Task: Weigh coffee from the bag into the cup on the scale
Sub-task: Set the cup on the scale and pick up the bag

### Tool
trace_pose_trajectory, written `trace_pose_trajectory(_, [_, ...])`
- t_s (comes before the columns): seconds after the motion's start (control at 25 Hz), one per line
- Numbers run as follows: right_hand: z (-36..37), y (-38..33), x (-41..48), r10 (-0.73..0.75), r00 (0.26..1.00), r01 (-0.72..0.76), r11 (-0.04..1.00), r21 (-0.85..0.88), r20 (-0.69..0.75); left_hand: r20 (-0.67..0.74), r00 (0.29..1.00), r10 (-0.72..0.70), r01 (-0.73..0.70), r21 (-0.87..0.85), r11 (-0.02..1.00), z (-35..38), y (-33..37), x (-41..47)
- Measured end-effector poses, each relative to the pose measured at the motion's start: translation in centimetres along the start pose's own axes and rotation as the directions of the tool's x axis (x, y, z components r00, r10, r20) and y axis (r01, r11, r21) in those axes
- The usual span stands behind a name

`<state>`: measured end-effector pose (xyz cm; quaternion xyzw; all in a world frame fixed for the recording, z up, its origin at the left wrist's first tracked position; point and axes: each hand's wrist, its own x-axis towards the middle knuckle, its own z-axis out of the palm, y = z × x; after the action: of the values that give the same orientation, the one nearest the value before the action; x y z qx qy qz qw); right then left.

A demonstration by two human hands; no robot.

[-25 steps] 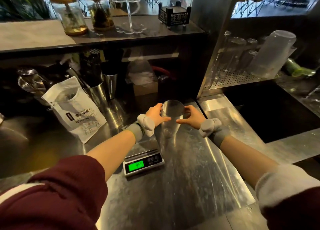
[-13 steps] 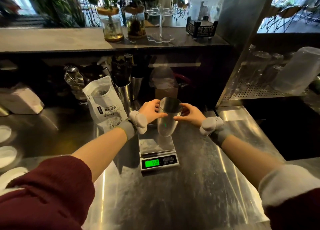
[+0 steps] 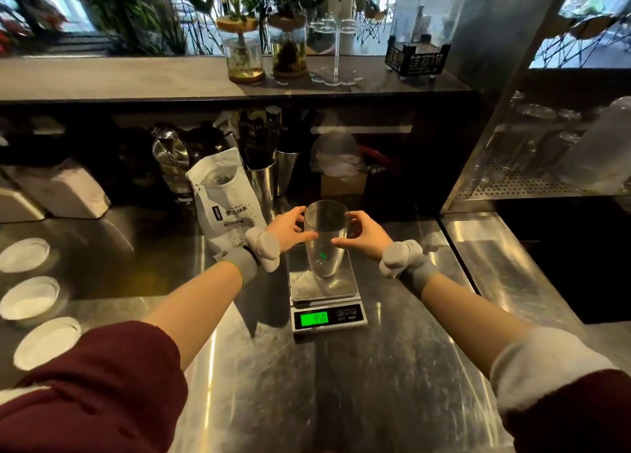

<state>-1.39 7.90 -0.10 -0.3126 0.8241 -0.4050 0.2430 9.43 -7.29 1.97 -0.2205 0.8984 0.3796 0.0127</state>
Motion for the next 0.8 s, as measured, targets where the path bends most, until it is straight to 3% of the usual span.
trace_pose_trajectory(0.2, [-0.6,0.7,0.0,0.025,1.0,-0.025,0.999,0.02,0.012,-0.149,0.989,-0.011,0.0,-0.073,0.997,-0.2,-0.9,0.0])
trace_pose_trajectory(0.44, [-0.2,0.5,0.4,-0.045,0.999,0.046,0.997,-0.06,0.013,-0.095,0.995,0.004,-0.018,-0.154,0.988,-0.4,-1.4,-0.1])
trace_pose_trajectory(0.8, [0.2,0.8,0.8,0.003,1.0,-0.002,0.999,0.04,-0.027,-0.041,0.999,0.032,-0.036,-0.119,0.992,-0.2,-1.3,0.3])
